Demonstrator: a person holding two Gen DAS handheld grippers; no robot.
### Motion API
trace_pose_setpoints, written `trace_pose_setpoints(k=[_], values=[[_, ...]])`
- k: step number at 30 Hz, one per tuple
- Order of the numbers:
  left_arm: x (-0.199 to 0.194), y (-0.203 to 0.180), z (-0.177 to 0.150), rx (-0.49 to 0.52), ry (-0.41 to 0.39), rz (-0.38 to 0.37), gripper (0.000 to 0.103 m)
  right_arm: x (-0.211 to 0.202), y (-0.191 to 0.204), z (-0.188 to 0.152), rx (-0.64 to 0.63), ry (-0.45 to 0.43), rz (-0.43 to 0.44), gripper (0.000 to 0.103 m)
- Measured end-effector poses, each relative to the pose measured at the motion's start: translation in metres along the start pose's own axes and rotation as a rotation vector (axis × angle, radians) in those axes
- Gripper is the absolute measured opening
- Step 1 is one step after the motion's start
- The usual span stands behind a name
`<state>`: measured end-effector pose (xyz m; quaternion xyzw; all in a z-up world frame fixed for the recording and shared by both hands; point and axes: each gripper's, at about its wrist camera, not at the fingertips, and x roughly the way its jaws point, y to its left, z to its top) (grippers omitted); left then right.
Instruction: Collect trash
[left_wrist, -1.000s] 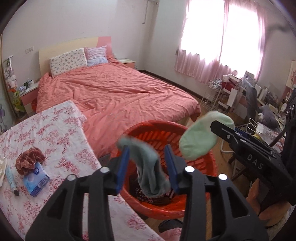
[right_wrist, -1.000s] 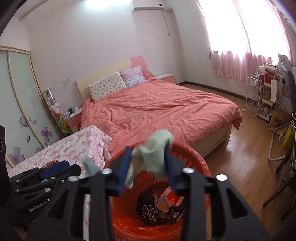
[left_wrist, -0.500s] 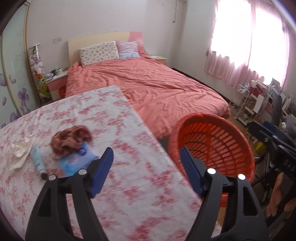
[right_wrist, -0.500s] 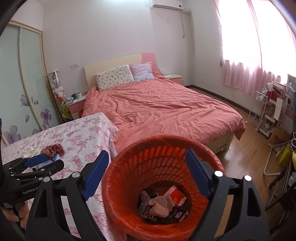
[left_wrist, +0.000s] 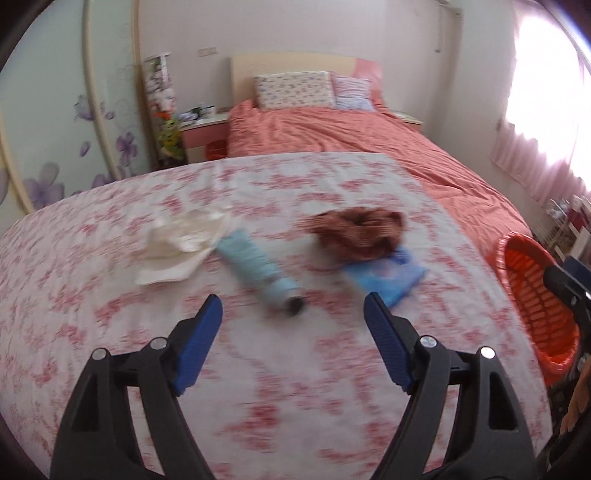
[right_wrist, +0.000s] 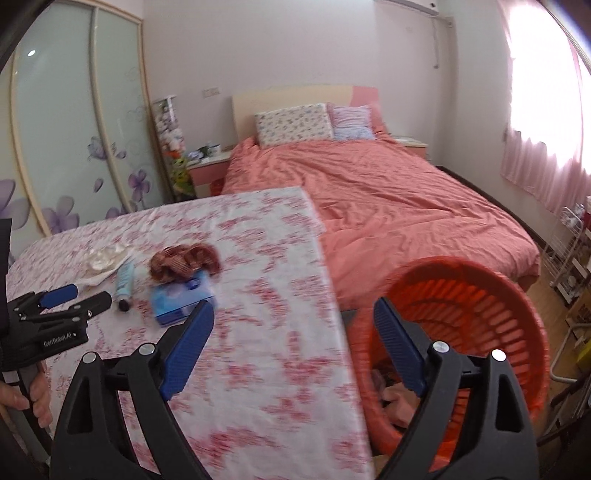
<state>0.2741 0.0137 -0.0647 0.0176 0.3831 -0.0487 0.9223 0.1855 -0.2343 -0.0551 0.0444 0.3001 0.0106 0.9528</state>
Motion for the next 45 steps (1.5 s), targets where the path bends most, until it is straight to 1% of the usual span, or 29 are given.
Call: trace_pose_setpoints(k=[3, 8, 11, 12, 16, 19, 21, 22, 23, 26, 29, 32, 33, 37, 39, 40, 42, 43, 45], values=[[0.001, 0.037, -0.003, -0.050, 0.008, 0.045, 0.078, 0.022, 0.031, -0.004, -0.034, 0.048, 0.038, 0.087], [0.000, 0.080, -0.009, -0.104, 0.011, 0.079, 0.078, 0.056, 0.071, -0.006, -0.076, 0.128, 0.060, 0.087], [0.002, 0.098, -0.013, -0.125, 0.016, 0.084, 0.078, 0.074, 0.082, -0.005, -0.088, 0.170, 0.057, 0.089], [0.003, 0.102, -0.013, -0.131, 0.017, 0.083, 0.078, 0.080, 0.084, -0.004, -0.093, 0.183, 0.053, 0.094], [0.007, 0.114, -0.015, -0.147, 0.027, 0.077, 0.078, 0.095, 0.089, -0.002, -0.114, 0.229, 0.043, 0.095], [0.013, 0.115, -0.013, -0.151, 0.033, 0.069, 0.078, 0.103, 0.094, 0.001, -0.137, 0.243, 0.041, 0.095], [0.016, 0.116, -0.010, -0.157, 0.035, 0.062, 0.081, 0.106, 0.097, 0.002, -0.164, 0.252, 0.042, 0.094], [0.017, 0.115, -0.008, -0.160, 0.030, 0.053, 0.083, 0.107, 0.098, 0.002, -0.168, 0.256, 0.047, 0.091], [0.018, 0.115, -0.006, -0.162, 0.026, 0.047, 0.085, 0.107, 0.098, 0.001, -0.169, 0.265, 0.060, 0.082], [0.021, 0.109, 0.005, -0.167, 0.009, 0.033, 0.090, 0.101, 0.092, -0.002, -0.144, 0.269, 0.077, 0.080], [0.029, 0.100, 0.019, -0.159, -0.009, 0.026, 0.095, 0.090, 0.082, -0.010, -0.115, 0.270, 0.069, 0.080], [0.043, 0.091, 0.034, -0.129, -0.009, 0.050, 0.098, 0.082, 0.075, -0.015, -0.093, 0.272, 0.053, 0.080], [0.050, 0.088, 0.040, -0.112, -0.007, 0.070, 0.098, 0.079, 0.072, -0.017, -0.088, 0.272, 0.050, 0.080], [0.075, 0.084, 0.054, -0.093, 0.023, 0.124, 0.098, 0.076, 0.070, -0.019, -0.085, 0.273, 0.045, 0.080], [0.090, 0.084, 0.061, -0.089, 0.053, 0.132, 0.098, 0.078, 0.072, -0.019, -0.089, 0.274, 0.042, 0.081], [0.096, 0.083, 0.063, -0.083, 0.068, 0.136, 0.095, 0.080, 0.073, -0.018, -0.091, 0.275, 0.040, 0.081], [0.106, 0.086, 0.064, -0.074, 0.093, 0.130, 0.085, 0.081, 0.073, -0.017, -0.090, 0.275, 0.039, 0.081], [0.110, 0.087, 0.063, -0.071, 0.109, 0.121, 0.079, 0.081, 0.074, -0.017, -0.090, 0.275, 0.040, 0.081], [0.111, 0.089, 0.059, -0.062, 0.102, 0.084, 0.072, 0.081, 0.074, -0.017, -0.091, 0.275, 0.039, 0.081]])
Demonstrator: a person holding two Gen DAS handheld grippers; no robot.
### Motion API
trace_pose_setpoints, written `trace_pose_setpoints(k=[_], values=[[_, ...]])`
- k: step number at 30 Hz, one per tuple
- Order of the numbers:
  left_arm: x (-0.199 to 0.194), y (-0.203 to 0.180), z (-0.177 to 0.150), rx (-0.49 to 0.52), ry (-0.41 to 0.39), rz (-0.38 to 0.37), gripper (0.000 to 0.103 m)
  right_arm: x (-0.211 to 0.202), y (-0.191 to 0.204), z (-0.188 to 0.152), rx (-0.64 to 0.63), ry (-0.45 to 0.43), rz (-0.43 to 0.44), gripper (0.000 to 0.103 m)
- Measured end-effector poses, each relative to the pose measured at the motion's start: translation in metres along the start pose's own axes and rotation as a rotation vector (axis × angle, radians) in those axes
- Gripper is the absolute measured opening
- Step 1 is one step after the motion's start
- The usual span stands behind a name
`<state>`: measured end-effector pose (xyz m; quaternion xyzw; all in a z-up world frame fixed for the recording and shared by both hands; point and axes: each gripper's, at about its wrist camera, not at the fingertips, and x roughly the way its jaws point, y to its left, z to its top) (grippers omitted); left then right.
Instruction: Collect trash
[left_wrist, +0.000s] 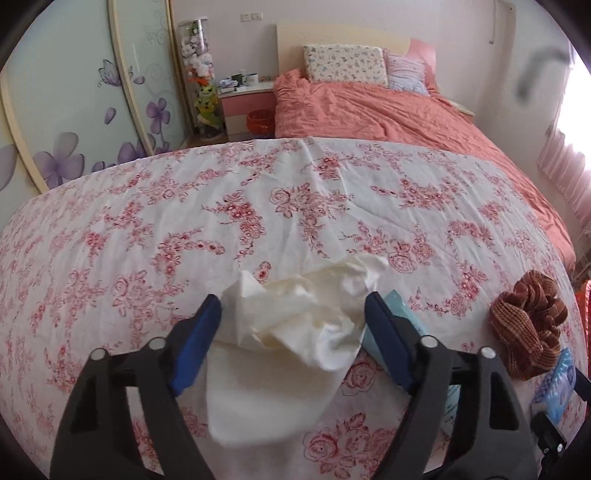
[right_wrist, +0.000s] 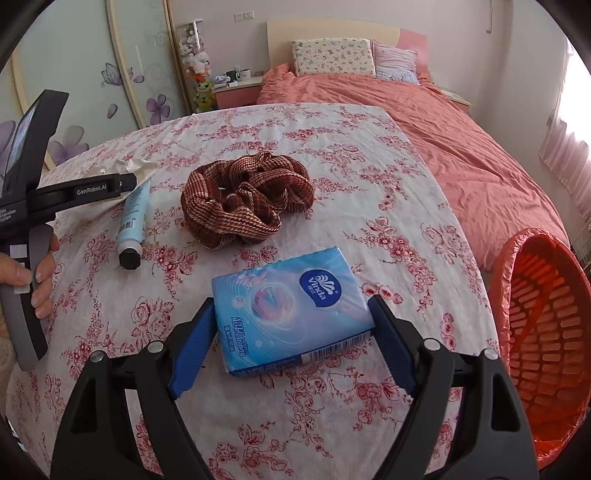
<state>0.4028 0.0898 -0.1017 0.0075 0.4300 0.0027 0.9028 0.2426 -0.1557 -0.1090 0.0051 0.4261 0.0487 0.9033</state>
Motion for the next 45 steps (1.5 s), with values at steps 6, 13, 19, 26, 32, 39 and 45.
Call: trace_pose_setpoints(k=[6, 13, 19, 26, 32, 39, 45], values=[[-0.016, 0.010, -0.016, 0.038, -0.013, -0.052, 0.050, 0.000, -0.001, -0.001, 0.009, -0.001, -0.007, 0.081], [-0.046, 0.029, -0.056, 0.034, 0.005, -0.079, 0.047, -0.001, -0.001, -0.004, 0.021, -0.001, -0.018, 0.081], [-0.069, 0.038, -0.076, 0.002, -0.023, -0.082, 0.073, 0.000, 0.001, -0.004, 0.018, 0.002, -0.029, 0.081], [-0.064, 0.047, -0.081, -0.051, -0.007, -0.065, 0.076, 0.002, 0.003, -0.004, 0.009, 0.008, -0.043, 0.082], [-0.062, 0.056, -0.083, -0.096, 0.011, -0.052, 0.077, 0.001, 0.001, -0.004, 0.012, 0.008, -0.046, 0.084], [-0.059, 0.050, -0.082, -0.066, 0.027, -0.021, 0.082, 0.002, 0.001, -0.005, 0.016, 0.010, -0.050, 0.086], [-0.058, 0.047, -0.082, -0.052, 0.034, -0.008, 0.083, 0.003, 0.001, -0.005, 0.020, 0.011, -0.050, 0.087]])
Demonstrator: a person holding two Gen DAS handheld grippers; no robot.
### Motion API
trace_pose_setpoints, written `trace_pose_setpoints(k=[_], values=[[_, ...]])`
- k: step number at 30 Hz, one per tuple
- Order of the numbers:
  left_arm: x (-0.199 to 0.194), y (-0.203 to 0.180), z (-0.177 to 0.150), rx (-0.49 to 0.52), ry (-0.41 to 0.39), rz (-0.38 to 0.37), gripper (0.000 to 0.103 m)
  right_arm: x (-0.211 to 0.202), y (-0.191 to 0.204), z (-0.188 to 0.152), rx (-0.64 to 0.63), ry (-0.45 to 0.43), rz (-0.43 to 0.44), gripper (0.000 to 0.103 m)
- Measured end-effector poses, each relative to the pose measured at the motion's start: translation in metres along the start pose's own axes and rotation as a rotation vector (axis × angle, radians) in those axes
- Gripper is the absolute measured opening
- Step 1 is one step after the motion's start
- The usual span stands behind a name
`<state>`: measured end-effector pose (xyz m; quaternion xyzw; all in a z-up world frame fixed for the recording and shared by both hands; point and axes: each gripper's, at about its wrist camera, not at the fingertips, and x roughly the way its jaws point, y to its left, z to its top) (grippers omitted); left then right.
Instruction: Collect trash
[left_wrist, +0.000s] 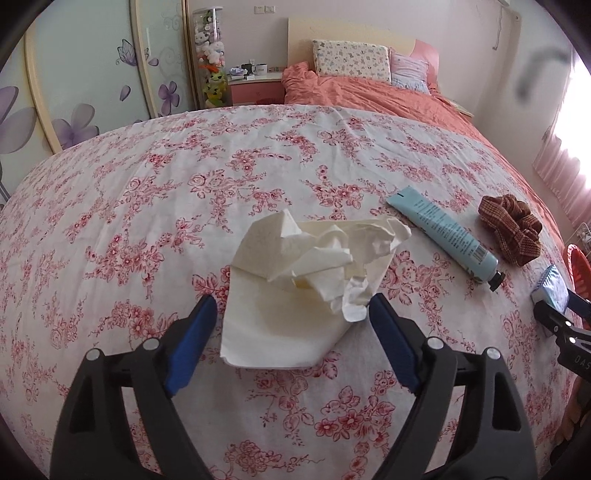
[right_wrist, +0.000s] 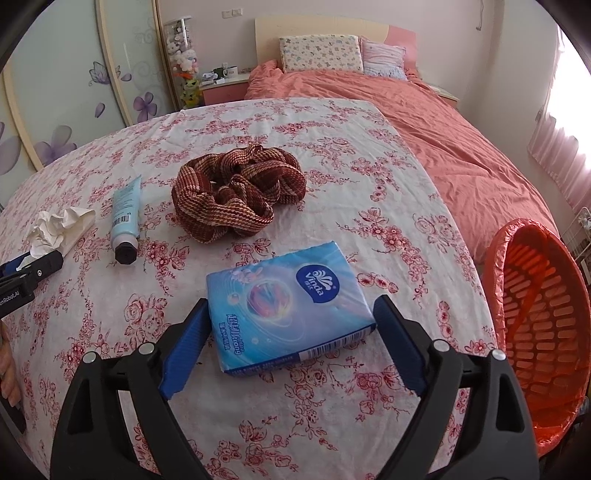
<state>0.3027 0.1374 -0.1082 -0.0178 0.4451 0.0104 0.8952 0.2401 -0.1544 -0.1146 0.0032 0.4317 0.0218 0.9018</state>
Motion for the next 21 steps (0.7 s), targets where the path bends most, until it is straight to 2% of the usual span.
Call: trace_pose_setpoints(k=[14, 21], values=[[-0.003, 0.008, -0.001, -0.033, -0.009, -0.034, 0.086, 0.000, 0.000, 0.000, -0.001, 0.001, 0.002, 0.089], [0.003, 0.004, 0.010, -0.032, 0.003, -0.054, 0.090, 0.001, 0.005, -0.001, -0.021, 0.008, 0.011, 0.095]])
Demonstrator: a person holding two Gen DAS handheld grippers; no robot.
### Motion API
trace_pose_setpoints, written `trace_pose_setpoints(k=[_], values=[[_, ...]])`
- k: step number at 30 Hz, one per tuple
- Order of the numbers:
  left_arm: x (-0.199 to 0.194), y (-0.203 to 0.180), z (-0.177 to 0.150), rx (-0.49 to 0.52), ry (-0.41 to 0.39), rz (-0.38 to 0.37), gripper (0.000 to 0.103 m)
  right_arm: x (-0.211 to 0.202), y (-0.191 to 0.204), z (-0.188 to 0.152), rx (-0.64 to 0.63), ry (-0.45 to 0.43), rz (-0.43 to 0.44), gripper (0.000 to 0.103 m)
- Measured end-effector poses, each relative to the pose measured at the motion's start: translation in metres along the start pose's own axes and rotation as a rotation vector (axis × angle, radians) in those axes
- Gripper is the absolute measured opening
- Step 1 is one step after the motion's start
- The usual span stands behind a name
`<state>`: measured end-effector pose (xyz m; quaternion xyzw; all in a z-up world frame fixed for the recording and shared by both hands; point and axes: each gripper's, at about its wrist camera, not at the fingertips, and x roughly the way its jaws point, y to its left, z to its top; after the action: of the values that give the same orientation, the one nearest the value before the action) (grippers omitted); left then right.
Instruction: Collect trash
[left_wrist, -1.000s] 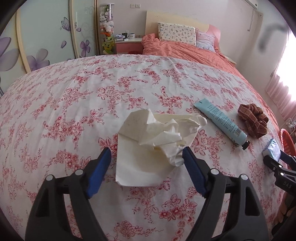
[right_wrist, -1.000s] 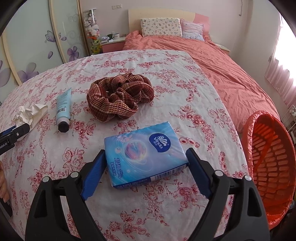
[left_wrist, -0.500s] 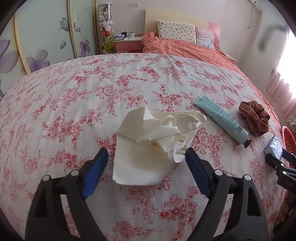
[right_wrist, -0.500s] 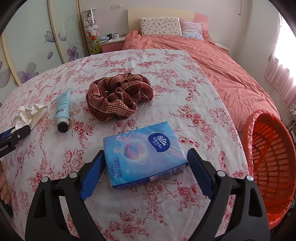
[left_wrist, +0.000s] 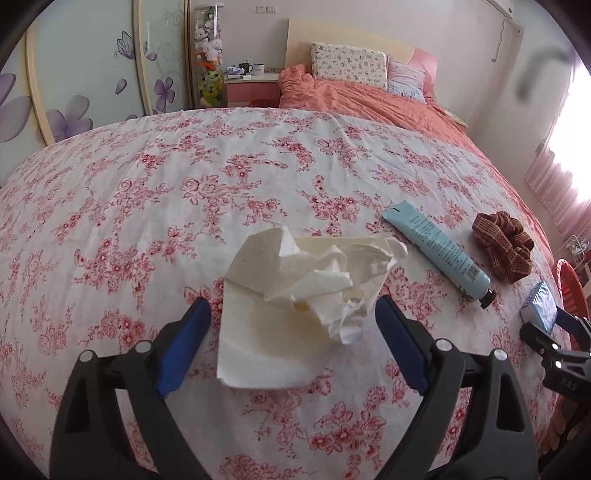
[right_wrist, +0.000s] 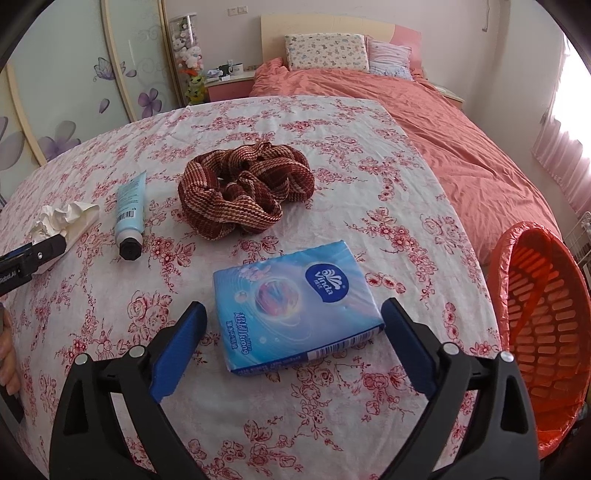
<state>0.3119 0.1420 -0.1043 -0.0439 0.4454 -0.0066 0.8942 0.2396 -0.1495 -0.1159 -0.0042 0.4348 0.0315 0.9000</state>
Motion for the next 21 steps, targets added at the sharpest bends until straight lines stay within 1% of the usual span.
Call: trace_pose_setpoints(k=[2, 6, 11, 13, 14, 15, 17, 18, 19, 20, 21], values=[[0.003, -0.005, 0.003, 0.023, 0.006, 0.012, 0.095, 0.000, 0.001, 0.000, -0.002, 0.000, 0.002, 0.095], [0.008, -0.017, 0.010, 0.068, 0.009, 0.060, 0.099, 0.000, 0.003, 0.001, -0.009, 0.003, 0.004, 0.096], [0.016, -0.025, 0.015, 0.107, 0.007, 0.104, 0.098, 0.000, 0.003, 0.002, -0.009, 0.006, 0.006, 0.095], [0.019, -0.025, 0.015, 0.107, 0.010, 0.090, 0.092, -0.003, 0.001, 0.001, -0.007, -0.002, 0.006, 0.087], [0.018, -0.024, 0.015, 0.104, 0.008, 0.086, 0.090, -0.004, 0.000, 0.001, -0.004, -0.006, 0.007, 0.080], [0.017, -0.024, 0.015, 0.101, -0.001, 0.077, 0.088, -0.005, -0.001, 0.001, 0.001, -0.007, 0.012, 0.080], [0.014, -0.024, 0.016, 0.100, -0.016, 0.055, 0.068, -0.006, -0.005, 0.001, 0.017, -0.006, 0.035, 0.079], [0.013, -0.024, 0.016, 0.098, -0.017, 0.049, 0.067, -0.007, -0.006, 0.001, 0.020, -0.008, 0.041, 0.079], [0.012, -0.024, 0.016, 0.096, -0.020, 0.044, 0.062, -0.008, -0.006, 0.001, 0.020, -0.012, 0.044, 0.079], [0.010, -0.023, 0.017, 0.093, -0.025, 0.031, 0.054, -0.009, -0.006, 0.000, 0.021, -0.017, 0.047, 0.079], [0.009, -0.023, 0.018, 0.089, -0.028, 0.021, 0.052, -0.010, -0.006, 0.000, 0.022, -0.021, 0.050, 0.079]])
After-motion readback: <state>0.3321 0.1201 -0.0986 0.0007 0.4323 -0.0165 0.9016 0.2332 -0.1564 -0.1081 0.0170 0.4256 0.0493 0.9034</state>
